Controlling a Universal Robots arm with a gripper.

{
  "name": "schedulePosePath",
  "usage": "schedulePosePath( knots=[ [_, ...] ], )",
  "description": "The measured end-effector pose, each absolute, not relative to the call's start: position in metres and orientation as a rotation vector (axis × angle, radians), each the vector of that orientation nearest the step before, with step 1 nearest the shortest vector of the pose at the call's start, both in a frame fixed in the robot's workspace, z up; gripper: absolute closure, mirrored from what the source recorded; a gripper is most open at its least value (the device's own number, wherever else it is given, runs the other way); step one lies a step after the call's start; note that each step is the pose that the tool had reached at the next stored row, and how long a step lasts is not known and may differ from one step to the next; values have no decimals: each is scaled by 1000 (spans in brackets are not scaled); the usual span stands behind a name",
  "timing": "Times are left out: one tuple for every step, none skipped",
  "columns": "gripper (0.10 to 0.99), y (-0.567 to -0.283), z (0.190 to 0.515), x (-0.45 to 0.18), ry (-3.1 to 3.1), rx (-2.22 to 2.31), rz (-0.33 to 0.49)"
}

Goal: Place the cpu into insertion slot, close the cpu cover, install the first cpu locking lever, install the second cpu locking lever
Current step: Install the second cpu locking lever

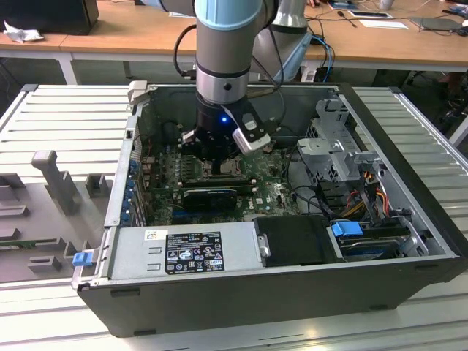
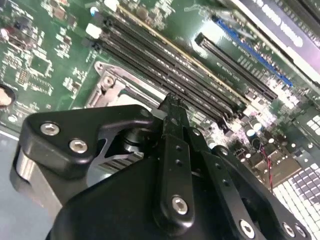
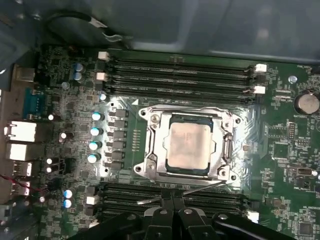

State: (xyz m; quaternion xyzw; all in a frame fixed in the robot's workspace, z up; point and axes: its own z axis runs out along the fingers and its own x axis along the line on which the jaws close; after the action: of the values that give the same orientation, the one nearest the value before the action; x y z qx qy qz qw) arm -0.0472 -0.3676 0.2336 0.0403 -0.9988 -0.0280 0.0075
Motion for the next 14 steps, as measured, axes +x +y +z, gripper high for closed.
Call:
schedulePosePath(
  knots=[
    [980,-368,233,-49,-3123,127,-94],
    [980,-368,232,-52,-3123,128,-98],
    [980,-368,229,-55,-3123,129,-100],
    [980,-368,225,-58,-3123,130,-100],
    [980,-368,222,-61,-3123,130,-100],
    [980,-368,218,-62,-3122,131,-100],
    [980,-368,217,-63,-3122,131,-100],
    [980,-368,215,-63,-3122,131,-103],
    [980,-369,215,-63,-3122,132,-119],
    [980,-369,215,-64,-3122,131,-133],
    [980,-370,214,-65,-3122,132,-146],
    [980,-371,214,-65,-3122,132,-159],
    [980,-373,214,-67,-3121,132,-190],
    [980,-376,214,-68,-3119,132,-224]
  ],
)
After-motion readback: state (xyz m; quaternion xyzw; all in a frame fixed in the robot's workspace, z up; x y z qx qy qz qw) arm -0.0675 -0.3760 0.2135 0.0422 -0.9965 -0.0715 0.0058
